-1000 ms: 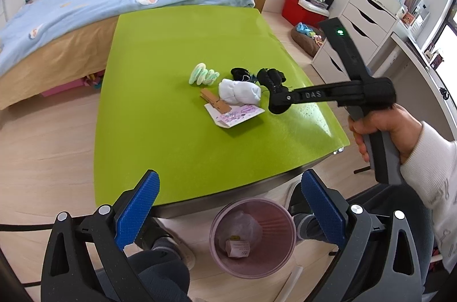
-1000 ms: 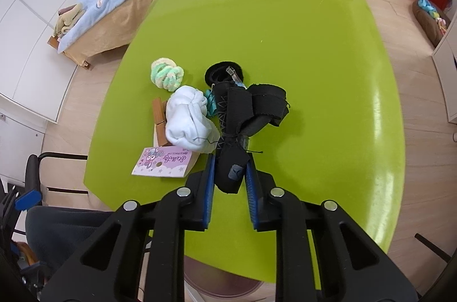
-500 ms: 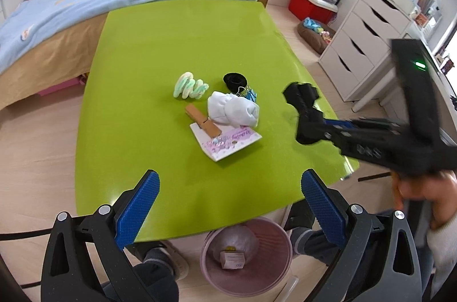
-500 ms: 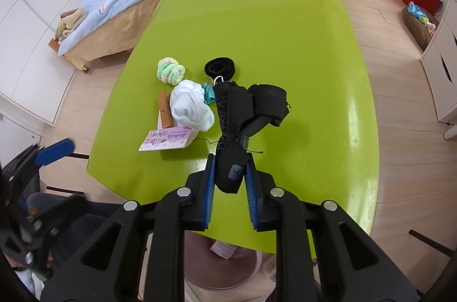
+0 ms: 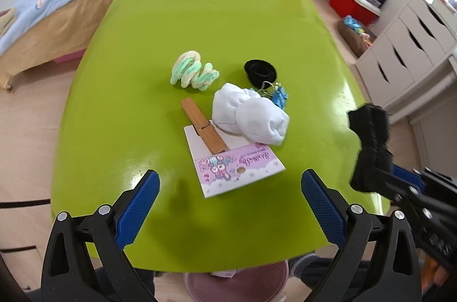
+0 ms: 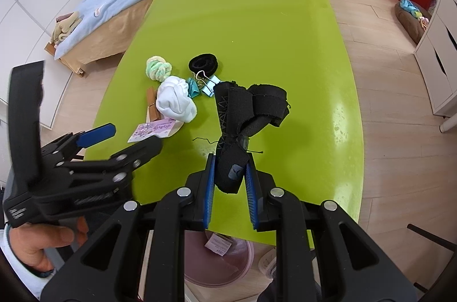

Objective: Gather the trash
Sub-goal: 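Grasp the pink card with the left gripper while the right gripper holds the sock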

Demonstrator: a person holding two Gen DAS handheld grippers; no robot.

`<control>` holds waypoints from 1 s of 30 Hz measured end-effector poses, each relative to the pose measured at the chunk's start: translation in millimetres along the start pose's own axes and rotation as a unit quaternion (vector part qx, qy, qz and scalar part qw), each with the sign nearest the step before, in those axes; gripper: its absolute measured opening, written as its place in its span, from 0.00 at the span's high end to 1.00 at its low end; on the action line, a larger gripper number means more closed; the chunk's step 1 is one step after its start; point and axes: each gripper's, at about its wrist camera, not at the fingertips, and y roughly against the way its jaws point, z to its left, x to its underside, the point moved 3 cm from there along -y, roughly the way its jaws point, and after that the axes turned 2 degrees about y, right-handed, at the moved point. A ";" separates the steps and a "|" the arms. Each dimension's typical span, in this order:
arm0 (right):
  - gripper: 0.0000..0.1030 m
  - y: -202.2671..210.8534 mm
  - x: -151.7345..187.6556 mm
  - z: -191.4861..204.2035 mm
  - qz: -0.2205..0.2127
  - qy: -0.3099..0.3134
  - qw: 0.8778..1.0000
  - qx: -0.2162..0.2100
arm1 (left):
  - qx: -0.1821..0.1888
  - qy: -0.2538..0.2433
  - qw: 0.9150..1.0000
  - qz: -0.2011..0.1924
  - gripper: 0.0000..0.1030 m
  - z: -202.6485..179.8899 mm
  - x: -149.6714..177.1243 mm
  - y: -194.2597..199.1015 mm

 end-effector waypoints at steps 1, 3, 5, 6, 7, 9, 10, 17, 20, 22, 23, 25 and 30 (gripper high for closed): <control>0.81 -0.3 0.2 -0.6 0.000 -0.001 1.000 0.000 | -0.004 0.002 1.000 -0.001 0.07 -0.9 -0.7 -2.2; 0.81 -1.0 0.9 -1.3 0.001 -0.002 1.000 -0.001 | -0.015 0.003 1.000 0.002 0.08 -2.2 -1.8 -6.8; 0.81 -1.3 0.7 -1.3 0.002 -0.001 1.000 -0.001 | -0.024 0.007 1.000 0.004 0.08 -1.5 -2.5 -12.3; 0.81 -1.5 0.5 -1.2 0.002 -0.001 1.000 -0.001 | -0.025 0.007 1.000 0.004 0.14 -1.6 -4.0 -13.5; 0.81 -1.7 0.5 -1.4 0.002 -0.001 1.000 -0.001 | -0.018 0.004 1.000 0.005 0.19 -1.8 -4.1 -14.4; 0.81 -1.7 0.3 -1.5 0.002 0.000 1.000 -0.001 | -0.007 -0.004 1.000 0.002 0.30 -3.5 -4.6 -12.9; 0.81 -2.1 0.1 -1.0 0.002 0.000 1.000 -0.001 | -0.003 -0.013 1.000 -0.002 0.34 -5.5 -4.8 -10.3; 0.81 -3.7 1.2 5.0 -0.001 0.008 1.000 0.000 | 0.003 -0.034 0.999 -0.009 0.36 0.8 -4.7 3.1; 0.81 -1.9 1.1 10.0 -0.004 0.015 1.000 0.000 | 0.006 -0.049 0.999 -0.019 0.36 1.5 -6.9 12.3; 0.81 0.6 0.7 13.3 -0.007 0.019 1.000 -0.001 | 0.012 -0.057 0.998 -0.025 0.36 4.1 -9.1 21.0; 0.81 1.9 1.0 14.4 -0.008 0.020 1.000 -0.001 | 0.014 -0.059 0.998 -0.027 0.36 4.8 -8.8 24.0; 0.81 5.4 1.3 18.3 -0.012 0.025 1.000 -0.001 | 0.022 -0.064 0.997 -0.031 0.36 7.9 -9.7 32.4; 0.81 13.0 3.3 25.8 -0.019 0.033 0.999 0.000 | 0.041 -0.073 0.996 -0.037 0.36 15.4 -5.6 48.4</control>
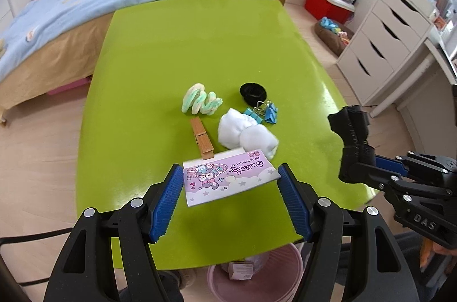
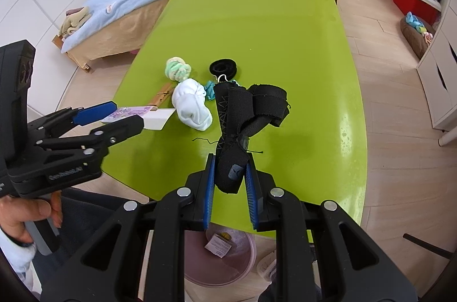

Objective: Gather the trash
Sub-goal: 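Grasp the pink card with the left gripper while the right gripper holds the sock, then lower sock and card over the wastebasket and open both grippers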

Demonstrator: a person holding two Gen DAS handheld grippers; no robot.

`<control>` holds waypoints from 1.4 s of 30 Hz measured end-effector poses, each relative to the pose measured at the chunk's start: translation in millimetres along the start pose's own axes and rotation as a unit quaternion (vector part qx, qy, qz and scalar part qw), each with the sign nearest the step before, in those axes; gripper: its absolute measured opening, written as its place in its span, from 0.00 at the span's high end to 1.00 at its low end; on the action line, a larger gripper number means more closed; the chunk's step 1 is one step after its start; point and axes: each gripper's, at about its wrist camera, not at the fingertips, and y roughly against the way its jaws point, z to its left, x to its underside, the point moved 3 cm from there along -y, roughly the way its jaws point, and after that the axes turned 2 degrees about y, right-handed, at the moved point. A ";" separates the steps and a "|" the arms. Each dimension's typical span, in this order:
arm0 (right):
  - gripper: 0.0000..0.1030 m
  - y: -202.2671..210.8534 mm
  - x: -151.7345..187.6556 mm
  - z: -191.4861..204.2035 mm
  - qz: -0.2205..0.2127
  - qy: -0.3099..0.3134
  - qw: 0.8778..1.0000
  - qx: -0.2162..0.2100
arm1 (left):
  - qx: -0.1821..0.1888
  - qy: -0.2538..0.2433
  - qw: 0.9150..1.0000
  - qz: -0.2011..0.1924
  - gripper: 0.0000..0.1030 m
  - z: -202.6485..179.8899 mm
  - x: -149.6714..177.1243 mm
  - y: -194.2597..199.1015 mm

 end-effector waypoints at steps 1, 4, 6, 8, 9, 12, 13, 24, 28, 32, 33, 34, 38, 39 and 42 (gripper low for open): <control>0.81 2.0 0.5 1.9 -0.002 0.003 1.000 0.001 | 0.004 -0.003 1.000 -0.002 0.36 1.0 0.8 4.0; 0.81 7.7 2.7 5.7 -0.007 0.007 1.000 0.002 | 0.013 -0.009 1.000 -0.007 0.36 3.4 2.1 14.6; 0.81 11.0 3.7 7.2 -0.009 0.009 1.000 0.001 | 0.017 -0.012 1.000 -0.011 0.36 5.6 3.8 22.4; 0.81 14.3 5.6 9.2 -0.012 0.012 1.000 -0.001 | 0.019 -0.015 1.000 -0.016 0.36 6.6 6.6 29.5; 0.81 16.8 6.7 11.2 -0.014 0.014 1.000 -0.002 | 0.020 -0.017 1.000 -0.017 0.36 6.6 7.9 32.3; 0.81 22.1 10.3 17.2 -0.017 0.021 1.000 -0.004 | 0.022 -0.022 0.999 -0.024 0.36 8.3 11.5 43.3; 0.81 24.5 11.5 19.6 -0.019 0.025 1.000 -0.003 | 0.023 -0.025 0.999 -0.027 0.36 8.3 13.3 47.4; 0.81 47.0 29.3 48.6 -0.026 0.059 0.998 -0.003 | 0.035 -0.049 0.997 -0.045 0.36 3.1 39.1 78.5; 0.81 53.2 41.4 59.4 -0.024 0.071 0.997 -0.005 | 0.040 -0.056 0.997 -0.047 0.36 1.0 52.3 86.6; 0.81 58.4 56.0 67.7 -0.023 0.080 0.997 -0.007 | 0.042 -0.059 0.996 -0.046 0.36 1.6 65.0 92.2; 0.81 59.7 61.0 70.1 -0.021 0.082 0.996 -0.008 | 0.043 -0.059 0.996 -0.046 0.36 2.0 68.3 93.5; 0.81 60.8 65.5 72.3 -0.020 0.084 0.996 -0.010 | 0.044 -0.058 0.996 -0.045 0.36 1.9 68.2 93.4; 0.81 62.8 83.2 79.1 -0.011 0.091 0.996 -0.013 | 0.044 -0.062 0.996 -0.044 0.36 2.7 84.3 98.4; 0.81 63.0 87.2 80.3 -0.009 0.092 0.996 -0.015 | 0.044 -0.063 0.996 -0.044 0.36 3.1 87.7 100.2; 0.81 62.0 100.2 83.9 0.000 0.093 0.995 -0.020 | 0.047 -0.061 0.996 -0.044 0.36 4.5 96.4 104.6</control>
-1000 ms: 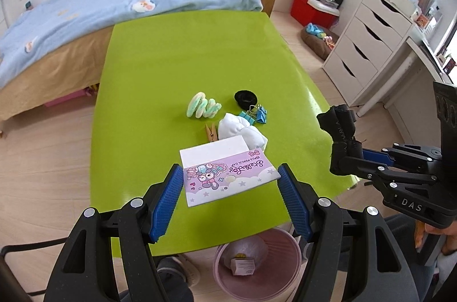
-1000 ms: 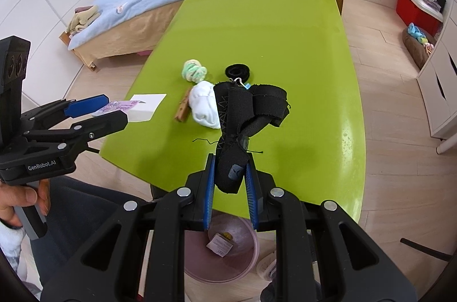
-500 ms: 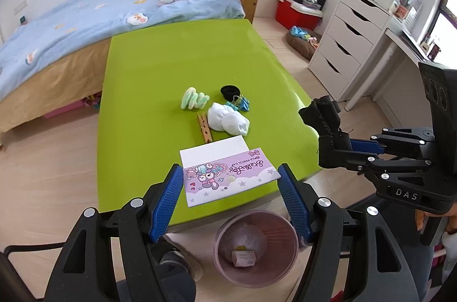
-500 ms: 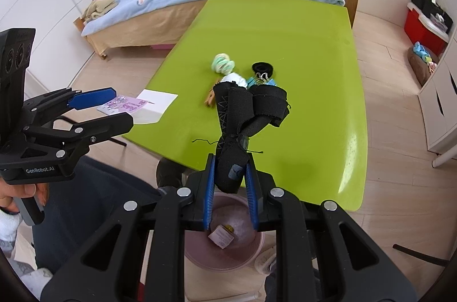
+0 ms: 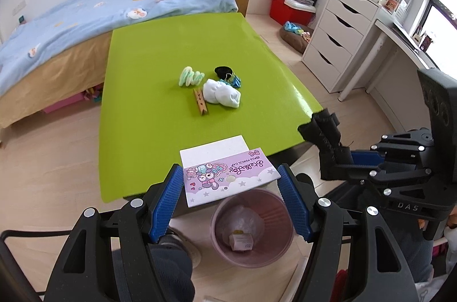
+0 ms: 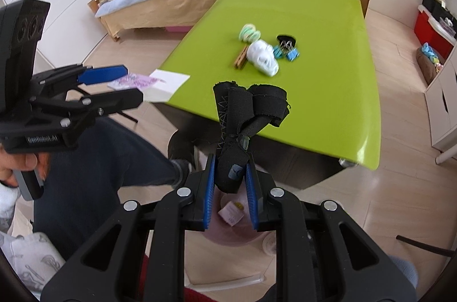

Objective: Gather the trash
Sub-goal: 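Lower sock and card over the wastebasket and open both grippers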

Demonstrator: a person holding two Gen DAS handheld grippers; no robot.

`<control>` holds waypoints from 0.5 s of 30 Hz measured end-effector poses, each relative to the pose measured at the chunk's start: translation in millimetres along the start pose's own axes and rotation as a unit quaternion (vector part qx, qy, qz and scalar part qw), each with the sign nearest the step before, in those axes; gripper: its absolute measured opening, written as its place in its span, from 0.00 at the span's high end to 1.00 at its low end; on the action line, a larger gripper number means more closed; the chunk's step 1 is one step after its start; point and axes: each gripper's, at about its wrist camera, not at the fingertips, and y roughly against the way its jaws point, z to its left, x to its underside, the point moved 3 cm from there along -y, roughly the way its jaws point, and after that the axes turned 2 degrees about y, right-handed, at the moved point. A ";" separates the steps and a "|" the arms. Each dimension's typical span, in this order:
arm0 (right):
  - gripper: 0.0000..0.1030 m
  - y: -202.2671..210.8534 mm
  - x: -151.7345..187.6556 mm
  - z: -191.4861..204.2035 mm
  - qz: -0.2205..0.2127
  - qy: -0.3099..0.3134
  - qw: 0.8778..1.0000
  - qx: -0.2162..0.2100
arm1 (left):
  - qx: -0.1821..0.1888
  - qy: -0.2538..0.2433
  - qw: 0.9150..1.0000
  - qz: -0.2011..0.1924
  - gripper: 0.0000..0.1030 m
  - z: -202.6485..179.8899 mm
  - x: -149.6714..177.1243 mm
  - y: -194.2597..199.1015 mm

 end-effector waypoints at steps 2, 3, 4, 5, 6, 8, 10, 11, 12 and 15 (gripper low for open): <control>0.81 -0.9 8.7 4.4 0.006 0.000 1.000 -0.006 | 0.003 0.000 1.000 0.000 0.36 -0.3 5.7 3.8; 0.81 -1.0 13.5 7.7 0.009 0.001 1.000 -0.009 | 0.003 -0.001 1.000 0.000 0.36 -0.7 7.2 4.9; 0.81 -1.1 15.7 9.0 0.010 0.002 1.000 -0.011 | 0.005 -0.001 1.000 0.000 0.36 -0.9 9.2 6.6; 0.81 -1.7 18.0 10.5 0.013 0.004 1.000 -0.014 | 0.006 -0.001 1.000 0.000 0.36 -0.8 10.7 7.9; 0.81 -2.3 19.8 11.5 0.015 0.004 1.000 -0.017 | 0.006 -0.001 1.000 0.000 0.36 -1.2 12.0 9.0; 0.73 -3.7 24.0 14.0 0.020 0.005 0.999 -0.025 | 0.007 0.000 1.000 0.000 0.36 -0.7 13.4 10.6; 0.64 -5.2 25.5 13.6 0.022 0.002 0.999 -0.023 | 0.006 0.000 1.000 0.000 0.36 -0.5 14.2 11.7; 0.52 -5.7 26.2 12.2 0.022 -0.001 1.000 -0.021 | 0.007 0.000 1.000 0.000 0.36 -0.1 14.4 11.9; 0.42 -5.4 26.1 10.8 0.021 -0.004 1.000 -0.019 | 0.007 -0.001 1.000 0.000 0.36 -0.2 14.5 11.9; 0.25 -3.3 24.9 6.0 0.014 -0.013 1.000 -0.013 | 0.008 -0.003 1.000 0.001 0.36 -0.6 15.8 12.8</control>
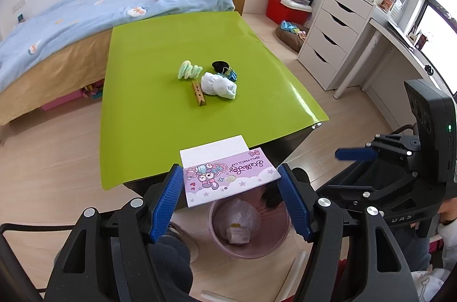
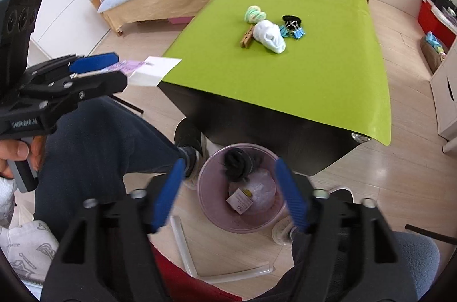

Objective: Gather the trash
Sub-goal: 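Lower sock and card over the wastebasket and open both grippers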

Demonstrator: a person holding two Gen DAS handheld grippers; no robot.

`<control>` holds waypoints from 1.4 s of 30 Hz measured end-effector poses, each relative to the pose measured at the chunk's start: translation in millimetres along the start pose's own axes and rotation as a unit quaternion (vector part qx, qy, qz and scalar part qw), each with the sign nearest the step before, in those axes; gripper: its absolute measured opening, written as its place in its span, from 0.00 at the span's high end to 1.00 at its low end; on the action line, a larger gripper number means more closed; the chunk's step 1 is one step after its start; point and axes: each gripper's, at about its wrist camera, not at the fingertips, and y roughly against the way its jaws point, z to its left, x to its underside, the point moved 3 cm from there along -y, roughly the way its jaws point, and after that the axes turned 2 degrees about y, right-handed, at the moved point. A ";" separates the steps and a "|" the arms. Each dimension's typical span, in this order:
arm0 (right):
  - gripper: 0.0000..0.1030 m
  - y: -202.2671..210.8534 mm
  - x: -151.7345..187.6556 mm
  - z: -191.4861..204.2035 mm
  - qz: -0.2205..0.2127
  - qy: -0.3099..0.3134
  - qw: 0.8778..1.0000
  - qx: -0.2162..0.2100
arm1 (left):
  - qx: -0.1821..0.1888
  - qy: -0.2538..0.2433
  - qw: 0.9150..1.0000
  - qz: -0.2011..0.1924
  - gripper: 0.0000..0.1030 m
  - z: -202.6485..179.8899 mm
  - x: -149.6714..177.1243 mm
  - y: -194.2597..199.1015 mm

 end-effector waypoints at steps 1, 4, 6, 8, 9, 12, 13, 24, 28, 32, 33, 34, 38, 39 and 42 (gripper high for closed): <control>0.23 0.9 -0.7 -1.0 -0.002 -0.002 1.000 0.002 | 0.002 -0.001 1.000 0.001 0.36 -0.6 0.7 0.4; 0.13 5.2 -2.6 -4.1 -0.014 -0.008 1.000 0.005 | 0.007 -0.005 1.000 0.004 0.36 -3.5 1.9 0.4; 0.07 8.4 -4.0 -5.7 -0.020 -0.011 1.000 0.005 | 0.010 -0.008 1.000 0.004 0.36 -6.0 2.3 0.5; 0.06 10.4 -5.3 -7.6 -0.026 -0.016 1.000 0.003 | 0.014 -0.010 1.000 0.006 0.36 -8.2 2.8 0.5; 0.06 10.9 -5.4 -8.5 -0.026 -0.017 0.999 0.004 | 0.015 -0.012 1.000 0.007 0.36 -9.4 3.3 0.6; 0.05 16.0 -6.7 -11.6 -0.032 -0.024 0.999 0.008 | 0.021 -0.022 0.999 0.010 0.36 -13.9 5.2 -0.4; 0.05 18.9 -7.0 -13.2 -0.035 -0.028 0.999 0.010 | 0.022 -0.023 0.999 0.011 0.36 -15.3 6.0 -0.5; 0.05 40.9 -7.7 -32.1 -0.059 -0.062 0.996 0.031 | 0.040 -0.049 0.998 0.021 0.36 -37.6 5.7 -6.5; 0.05 47.1 -8.3 -38.0 -0.068 -0.072 0.995 0.034 | 0.048 -0.057 0.997 0.024 0.36 -44.1 3.9 -7.3; 0.05 50.8 -9.5 -41.4 -0.076 -0.079 0.993 0.035 | 0.059 -0.059 0.996 0.027 0.29 -47.8 3.0 -9.3; 0.05 51.3 -9.6 -42.0 -0.077 -0.080 0.993 0.035 | 0.064 -0.057 0.996 0.026 0.18 -48.0 2.9 -10.0; 0.04 51.4 -9.5 -42.7 -0.077 -0.081 0.993 0.036 | 0.066 -0.055 0.996 0.023 0.15 -47.8 2.5 -10.1; 0.03 50.9 -9.8 -42.8 -0.078 -0.081 0.993 0.034 | 0.057 -0.042 0.997 0.022 0.11 -43.8 1.9 -12.6; 0.03 50.4 -9.8 -42.7 -0.077 -0.080 0.993 0.033 | 0.054 -0.037 0.998 0.020 0.09 -41.5 1.3 -12.5; 0.03 47.4 -9.5 -41.3 -0.074 -0.077 0.994 0.030 | 0.045 -0.028 0.998 0.015 0.07 -36.0 0.1 -11.5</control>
